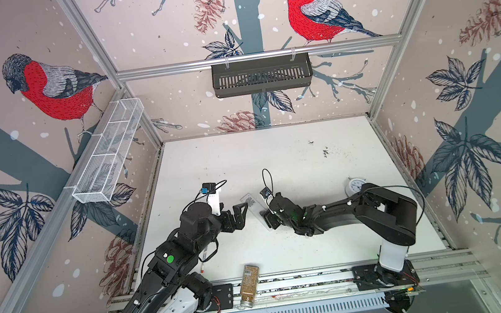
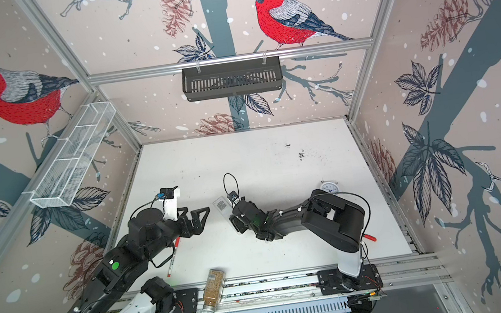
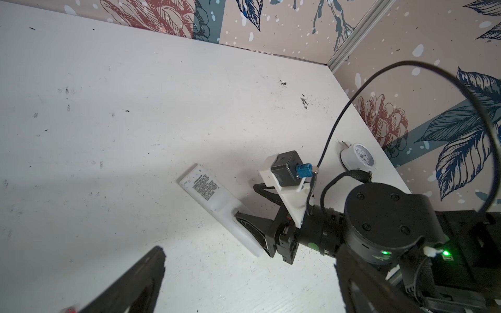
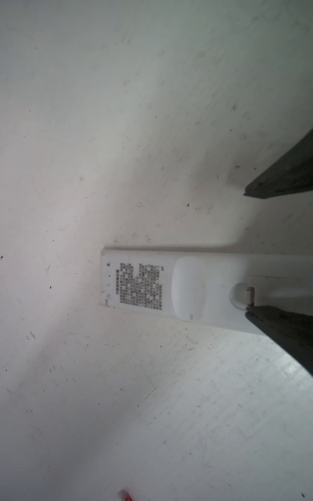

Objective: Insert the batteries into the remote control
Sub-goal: 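Lower the cover onto the compartment and slide it shut with the right gripper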

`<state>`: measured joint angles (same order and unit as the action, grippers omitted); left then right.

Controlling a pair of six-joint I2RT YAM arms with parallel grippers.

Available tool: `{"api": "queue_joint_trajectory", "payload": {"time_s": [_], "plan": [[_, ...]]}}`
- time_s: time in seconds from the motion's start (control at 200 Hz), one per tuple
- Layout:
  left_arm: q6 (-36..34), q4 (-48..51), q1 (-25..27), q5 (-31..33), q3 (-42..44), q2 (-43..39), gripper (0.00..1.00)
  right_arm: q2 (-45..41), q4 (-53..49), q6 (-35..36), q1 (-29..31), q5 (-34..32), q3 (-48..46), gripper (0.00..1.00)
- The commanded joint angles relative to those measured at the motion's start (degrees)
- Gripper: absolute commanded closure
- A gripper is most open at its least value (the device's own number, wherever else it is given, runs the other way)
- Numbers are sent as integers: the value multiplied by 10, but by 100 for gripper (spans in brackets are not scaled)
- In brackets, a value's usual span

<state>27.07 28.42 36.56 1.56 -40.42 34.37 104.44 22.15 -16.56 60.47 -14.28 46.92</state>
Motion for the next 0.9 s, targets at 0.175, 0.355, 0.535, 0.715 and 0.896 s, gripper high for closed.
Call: {"api": "queue_joint_trajectory", "payload": {"time_s": [0.175,0.355,0.535,0.715,0.896], "plan": [[-1,-19,-3,0,1,-1,2,-31,-84,13,-1,-17,-4,26],[0,-19,-6,0,3,-7,2,-46,-125,21,-12,14,11,14],[0,-21,-8,1,4,-13,2,-59,-156,30,-19,55,25,6],[-3,-21,-11,-4,4,-11,3,-31,-186,43,-6,64,63,0],[-2,-21,-11,-3,5,-21,2,3,-207,39,6,53,93,0]]}}
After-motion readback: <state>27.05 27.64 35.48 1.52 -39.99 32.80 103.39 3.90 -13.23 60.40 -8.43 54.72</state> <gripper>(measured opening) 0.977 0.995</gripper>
